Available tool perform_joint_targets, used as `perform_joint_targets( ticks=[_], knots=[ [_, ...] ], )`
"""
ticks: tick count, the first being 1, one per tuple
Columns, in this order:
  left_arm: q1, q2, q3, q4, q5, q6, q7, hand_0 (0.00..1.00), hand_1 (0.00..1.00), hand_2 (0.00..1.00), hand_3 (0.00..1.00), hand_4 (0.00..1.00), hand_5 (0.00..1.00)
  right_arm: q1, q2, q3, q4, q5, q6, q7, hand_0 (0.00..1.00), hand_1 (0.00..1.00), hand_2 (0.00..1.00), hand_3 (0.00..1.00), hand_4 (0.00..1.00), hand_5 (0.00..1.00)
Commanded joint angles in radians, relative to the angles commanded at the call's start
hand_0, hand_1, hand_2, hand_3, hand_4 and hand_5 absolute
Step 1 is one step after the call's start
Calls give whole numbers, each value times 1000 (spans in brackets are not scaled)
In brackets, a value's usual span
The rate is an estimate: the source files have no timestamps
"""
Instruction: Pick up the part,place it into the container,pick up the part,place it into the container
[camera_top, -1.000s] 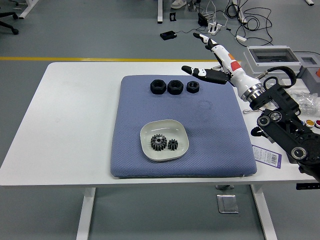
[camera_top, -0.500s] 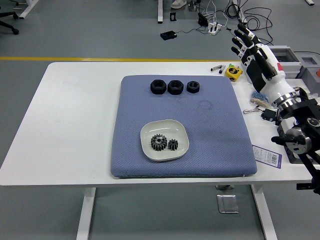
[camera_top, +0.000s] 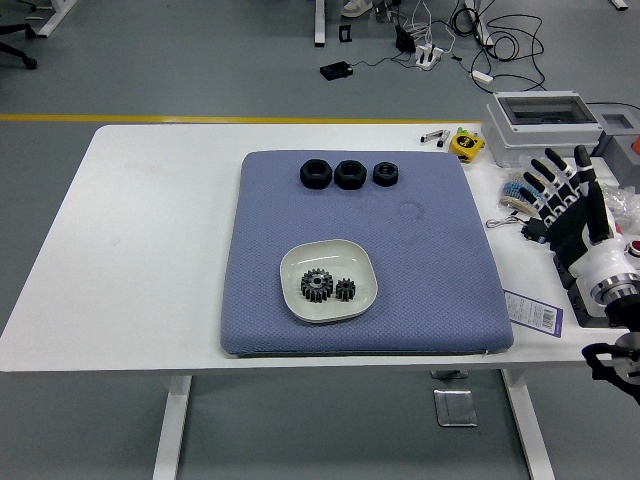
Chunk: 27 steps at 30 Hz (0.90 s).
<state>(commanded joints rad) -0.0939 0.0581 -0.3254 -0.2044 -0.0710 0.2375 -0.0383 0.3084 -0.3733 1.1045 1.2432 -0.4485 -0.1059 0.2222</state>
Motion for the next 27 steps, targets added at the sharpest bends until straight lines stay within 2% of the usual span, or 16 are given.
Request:
perform_joint_targets(
  ticks=[5,12,20,27],
  knots=[
    [-8,-1,3,-1,10,-2,2,706,627,682,578,588,588,-80,33,67,25,-61,10,-3,860,826,830,840,998,745],
    [-13,-2,6,0,2,-3,0,706,627,680,577,588,594,-138,71,136,47,-120,30,-14,851,817,825,838,998,755],
    [-13,-2,1,0,10,-3,3,706,628,677,577,586,595,-160,131,183,41,-188,44,-32,845,814,829,813,998,756],
    [-16,-1,-1,0,15,-3,4,705,627,677,577,583,592,-156,136,191,44,-194,47,-33,835,807,828,812,998,764]
  ],
)
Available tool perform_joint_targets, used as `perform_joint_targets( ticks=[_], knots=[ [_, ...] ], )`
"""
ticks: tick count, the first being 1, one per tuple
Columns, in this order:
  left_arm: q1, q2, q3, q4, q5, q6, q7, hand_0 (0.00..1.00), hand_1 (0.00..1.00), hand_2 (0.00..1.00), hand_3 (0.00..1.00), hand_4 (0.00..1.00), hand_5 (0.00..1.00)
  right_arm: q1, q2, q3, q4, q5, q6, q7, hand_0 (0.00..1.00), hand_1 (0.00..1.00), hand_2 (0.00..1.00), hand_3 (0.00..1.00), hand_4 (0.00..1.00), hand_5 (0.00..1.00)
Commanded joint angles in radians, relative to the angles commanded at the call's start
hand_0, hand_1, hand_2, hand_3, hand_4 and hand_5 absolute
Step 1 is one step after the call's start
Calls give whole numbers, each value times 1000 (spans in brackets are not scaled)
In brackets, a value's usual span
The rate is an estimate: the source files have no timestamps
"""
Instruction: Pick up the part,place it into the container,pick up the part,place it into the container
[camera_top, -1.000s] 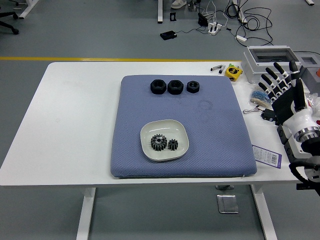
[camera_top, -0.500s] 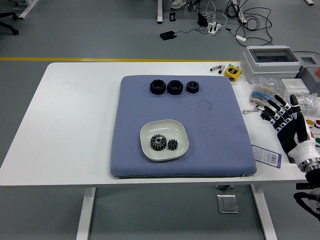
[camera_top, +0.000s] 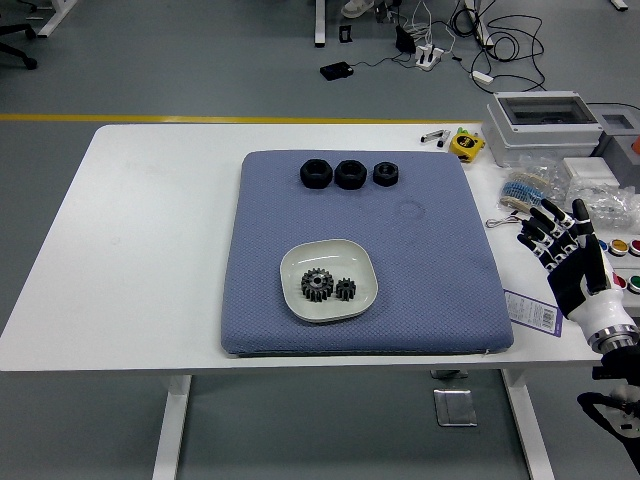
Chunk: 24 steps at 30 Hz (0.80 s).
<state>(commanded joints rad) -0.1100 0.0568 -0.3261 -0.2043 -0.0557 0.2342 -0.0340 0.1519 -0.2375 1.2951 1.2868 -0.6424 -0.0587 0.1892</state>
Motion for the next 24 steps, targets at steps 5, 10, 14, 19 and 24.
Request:
perform_joint_targets(
  ticks=[5,10,14,19,24],
  knots=[
    [0,0,0,0,1,1,1,704,627,675,576,580,591,1,3,9,-4,-4,7,-1,825,800,826,811,998,767],
    [0,-1,-6,0,11,2,4,704,627,672,576,576,588,6,9,-4,-22,26,67,31,809,782,823,836,998,776],
    [2,0,-6,-2,16,2,6,704,627,670,575,575,588,5,13,-5,-24,-43,79,41,812,788,824,847,998,780],
    [7,0,-12,-4,24,3,9,704,631,669,574,574,587,5,13,5,-24,-196,59,45,816,789,823,842,998,785],
    [12,1,-19,-5,42,3,13,704,631,669,574,574,587,3,18,7,-31,-212,58,46,816,789,823,842,998,785]
  ],
)
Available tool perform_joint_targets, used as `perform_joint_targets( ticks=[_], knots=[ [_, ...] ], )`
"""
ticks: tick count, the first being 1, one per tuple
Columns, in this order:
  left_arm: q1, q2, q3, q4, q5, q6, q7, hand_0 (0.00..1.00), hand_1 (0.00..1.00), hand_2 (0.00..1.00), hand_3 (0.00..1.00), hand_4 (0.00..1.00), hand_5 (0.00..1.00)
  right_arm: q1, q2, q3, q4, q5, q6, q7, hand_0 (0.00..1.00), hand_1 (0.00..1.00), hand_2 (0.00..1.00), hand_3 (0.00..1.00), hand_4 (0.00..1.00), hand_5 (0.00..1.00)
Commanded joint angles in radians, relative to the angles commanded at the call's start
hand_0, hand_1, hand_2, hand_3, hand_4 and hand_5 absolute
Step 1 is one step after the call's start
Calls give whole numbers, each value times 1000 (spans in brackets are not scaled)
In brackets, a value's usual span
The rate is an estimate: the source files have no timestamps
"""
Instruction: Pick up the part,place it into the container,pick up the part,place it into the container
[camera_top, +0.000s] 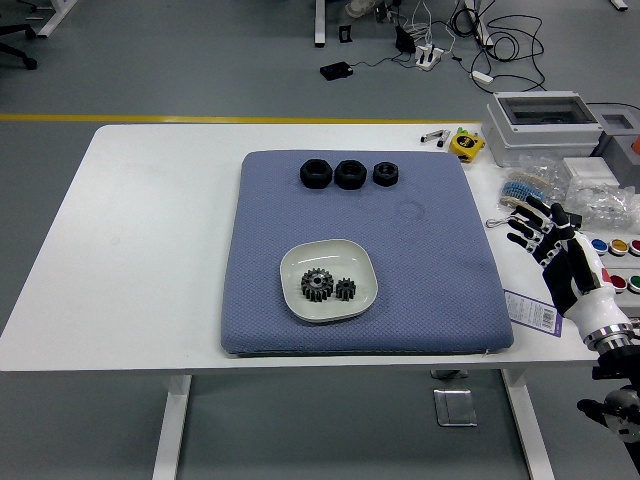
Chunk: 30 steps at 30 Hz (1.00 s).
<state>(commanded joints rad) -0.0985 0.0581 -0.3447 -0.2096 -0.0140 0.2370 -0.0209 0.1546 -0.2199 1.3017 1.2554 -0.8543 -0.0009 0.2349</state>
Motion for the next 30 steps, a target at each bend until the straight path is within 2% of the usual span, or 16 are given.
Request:
perform_joint_targets(
  ticks=[9,30],
  knots=[
    [5,5,-8,-1,21,-1,4,705,628,668,573,575,586,2,5,9,-9,-37,-16,1,823,788,818,833,998,793],
    [-10,2,25,1,-38,-4,-12,706,627,667,574,577,584,11,13,4,-40,-34,-41,4,813,773,816,883,998,804]
  ],
)
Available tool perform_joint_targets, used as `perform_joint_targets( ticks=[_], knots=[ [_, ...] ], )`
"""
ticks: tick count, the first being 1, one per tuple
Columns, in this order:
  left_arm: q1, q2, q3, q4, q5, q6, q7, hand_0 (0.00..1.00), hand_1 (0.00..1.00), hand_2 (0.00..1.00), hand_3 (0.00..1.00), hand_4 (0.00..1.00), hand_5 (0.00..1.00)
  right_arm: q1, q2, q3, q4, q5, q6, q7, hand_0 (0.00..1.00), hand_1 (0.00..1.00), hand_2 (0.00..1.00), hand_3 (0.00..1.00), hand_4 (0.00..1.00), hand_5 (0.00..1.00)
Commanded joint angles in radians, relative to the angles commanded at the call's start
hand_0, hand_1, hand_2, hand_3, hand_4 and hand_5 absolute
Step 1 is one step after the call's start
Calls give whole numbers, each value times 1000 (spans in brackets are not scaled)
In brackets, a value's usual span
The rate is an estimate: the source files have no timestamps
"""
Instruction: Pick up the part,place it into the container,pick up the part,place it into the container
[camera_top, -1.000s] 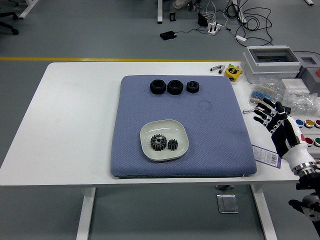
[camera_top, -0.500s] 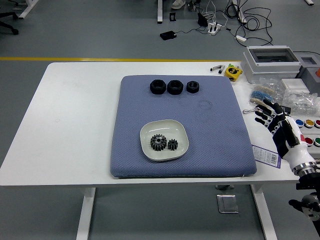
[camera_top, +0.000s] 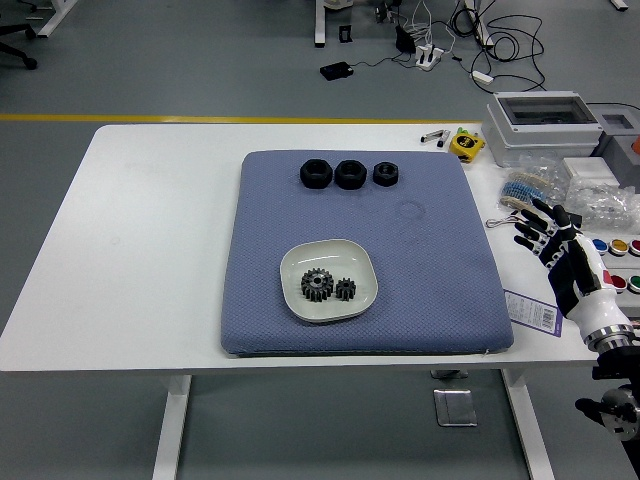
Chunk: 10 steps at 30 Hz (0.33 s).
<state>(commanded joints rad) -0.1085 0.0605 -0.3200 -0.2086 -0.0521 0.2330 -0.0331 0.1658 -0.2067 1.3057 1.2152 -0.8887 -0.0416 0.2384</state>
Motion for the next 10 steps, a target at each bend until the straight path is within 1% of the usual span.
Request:
perform_joint_targets(
  ticks=[10],
  knots=[
    [-2,-2,-1,0,0,0,1,706,627,667,573,577,584,1,1,-3,-5,3,0,1,806,758,814,888,998,806]
  ],
)
